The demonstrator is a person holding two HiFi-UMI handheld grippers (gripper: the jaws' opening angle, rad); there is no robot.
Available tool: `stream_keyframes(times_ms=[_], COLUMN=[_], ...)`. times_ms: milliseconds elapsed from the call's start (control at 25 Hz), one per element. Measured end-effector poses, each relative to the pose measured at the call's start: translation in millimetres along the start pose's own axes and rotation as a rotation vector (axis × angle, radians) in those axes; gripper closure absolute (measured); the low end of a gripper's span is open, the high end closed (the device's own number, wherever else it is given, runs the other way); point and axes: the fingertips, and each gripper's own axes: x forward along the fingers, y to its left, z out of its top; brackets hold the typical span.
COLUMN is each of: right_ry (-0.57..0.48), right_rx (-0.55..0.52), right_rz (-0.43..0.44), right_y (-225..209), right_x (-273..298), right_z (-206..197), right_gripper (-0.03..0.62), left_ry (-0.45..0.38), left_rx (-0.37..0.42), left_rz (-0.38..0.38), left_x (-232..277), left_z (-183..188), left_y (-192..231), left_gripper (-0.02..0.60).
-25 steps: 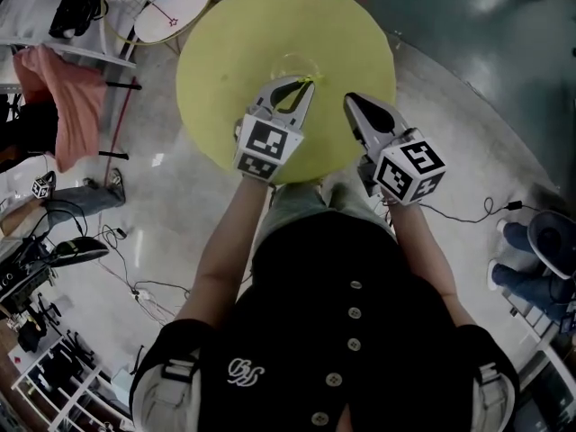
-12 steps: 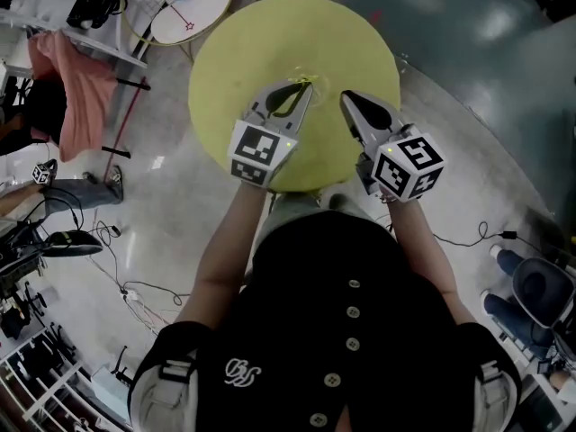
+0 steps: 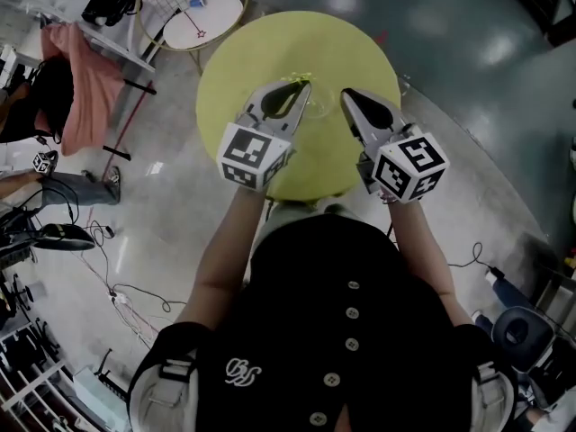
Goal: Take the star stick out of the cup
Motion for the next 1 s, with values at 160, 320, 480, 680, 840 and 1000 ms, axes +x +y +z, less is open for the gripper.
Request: stream_keyframes(times_ms=[160,320,480,680,840,1000], right_ry=[-0.02,-0.057,-0.104,-0.139,-0.172,-0.207], right_rx=[-0.029,-0.052,-0.072,-0.077,-0.068,-0.042], right_rz=[0.005,0.018,0.015,0.018,0.03,0.065], right_y=[3,10,11,14,20,24], right_x=[-3,-8,-9,-15,-18,-18], right_z=[15,37,56,69,78,77], right_gripper=[0.591,0.591,0.591,0.591,0.591,0.589], left_ry=[-0.063,-0.133,-0.214,-0.291,-0.362,-0.399], left_rx=[-0.029,-0.048,-0.083,-0.085,-0.095,-0.132], left_rz=[0.007,0.007,-0.008,0.002,0.008,-0.004], left_x=[-8,-21,-32,-47,-58,-63], left_z=[21,47,70,88,96,95], left_y=[0,-1,0,-1,1,2], left_gripper=[0.561,0.561,0.561,0.56,0.561,0.561])
